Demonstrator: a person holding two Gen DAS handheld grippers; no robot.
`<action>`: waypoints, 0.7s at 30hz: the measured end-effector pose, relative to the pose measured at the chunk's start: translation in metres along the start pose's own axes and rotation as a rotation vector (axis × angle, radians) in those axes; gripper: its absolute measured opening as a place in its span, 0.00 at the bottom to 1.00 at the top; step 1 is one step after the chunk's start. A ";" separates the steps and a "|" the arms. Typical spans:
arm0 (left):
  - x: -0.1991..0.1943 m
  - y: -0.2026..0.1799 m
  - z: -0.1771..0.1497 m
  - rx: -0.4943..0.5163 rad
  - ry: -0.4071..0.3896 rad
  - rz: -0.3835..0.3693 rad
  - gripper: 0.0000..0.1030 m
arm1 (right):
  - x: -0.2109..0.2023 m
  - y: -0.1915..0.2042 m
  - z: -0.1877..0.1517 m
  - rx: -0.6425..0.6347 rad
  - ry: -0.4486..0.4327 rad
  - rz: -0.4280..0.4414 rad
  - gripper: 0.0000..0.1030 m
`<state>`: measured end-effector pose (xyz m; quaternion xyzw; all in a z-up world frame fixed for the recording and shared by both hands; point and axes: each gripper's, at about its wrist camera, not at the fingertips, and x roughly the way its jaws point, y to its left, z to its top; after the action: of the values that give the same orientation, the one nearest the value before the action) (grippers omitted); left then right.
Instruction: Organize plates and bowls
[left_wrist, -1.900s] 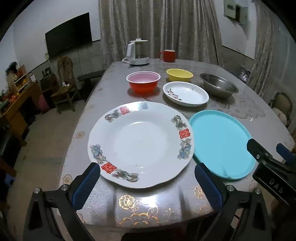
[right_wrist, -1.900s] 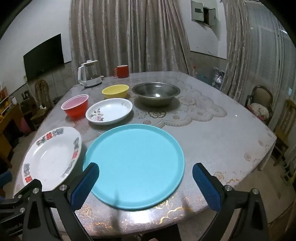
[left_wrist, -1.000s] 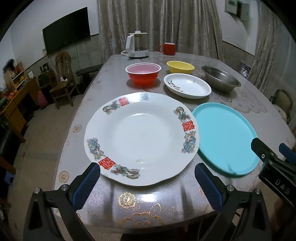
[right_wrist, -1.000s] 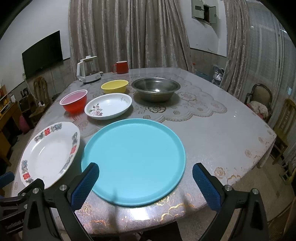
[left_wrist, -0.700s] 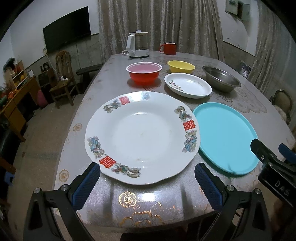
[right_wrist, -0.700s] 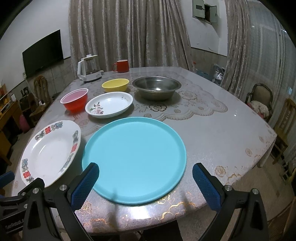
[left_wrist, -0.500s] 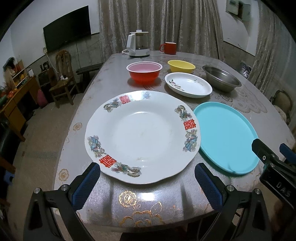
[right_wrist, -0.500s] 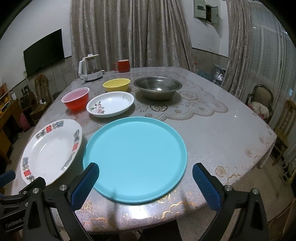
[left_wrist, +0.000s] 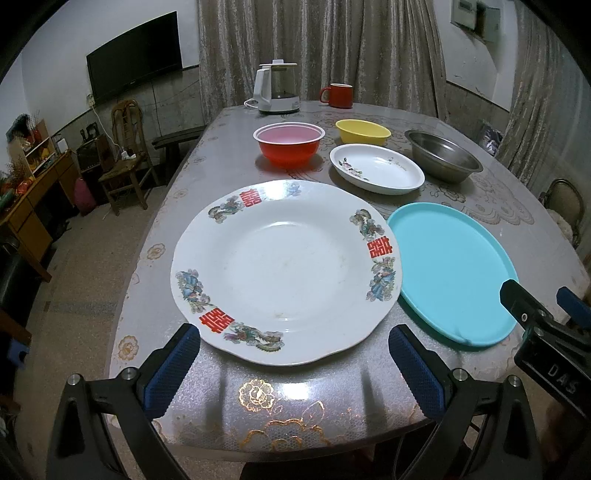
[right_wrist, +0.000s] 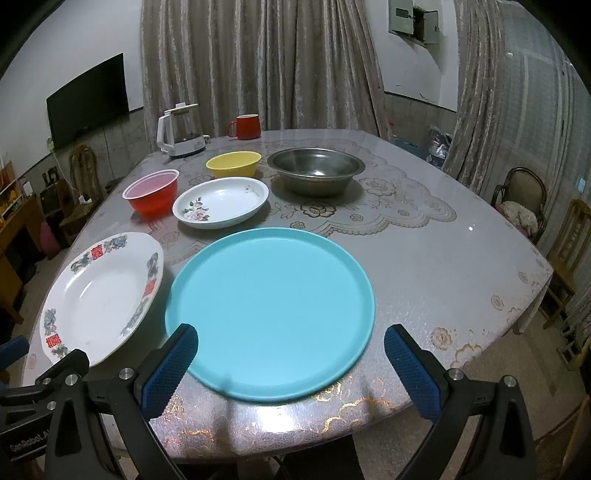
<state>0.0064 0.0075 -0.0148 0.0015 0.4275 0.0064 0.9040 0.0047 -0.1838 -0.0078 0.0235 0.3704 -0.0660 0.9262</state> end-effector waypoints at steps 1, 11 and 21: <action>0.000 0.000 0.000 0.000 0.000 0.000 1.00 | 0.000 0.000 0.000 -0.001 -0.002 0.001 1.00; 0.000 0.001 0.000 0.000 -0.001 0.001 1.00 | 0.004 -0.001 -0.001 0.006 0.011 -0.001 1.00; 0.001 0.000 0.001 -0.002 0.000 0.001 1.00 | 0.004 -0.003 0.000 0.012 0.012 0.007 1.00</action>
<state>0.0077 0.0079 -0.0148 0.0007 0.4274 0.0076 0.9040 0.0071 -0.1869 -0.0109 0.0307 0.3754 -0.0648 0.9241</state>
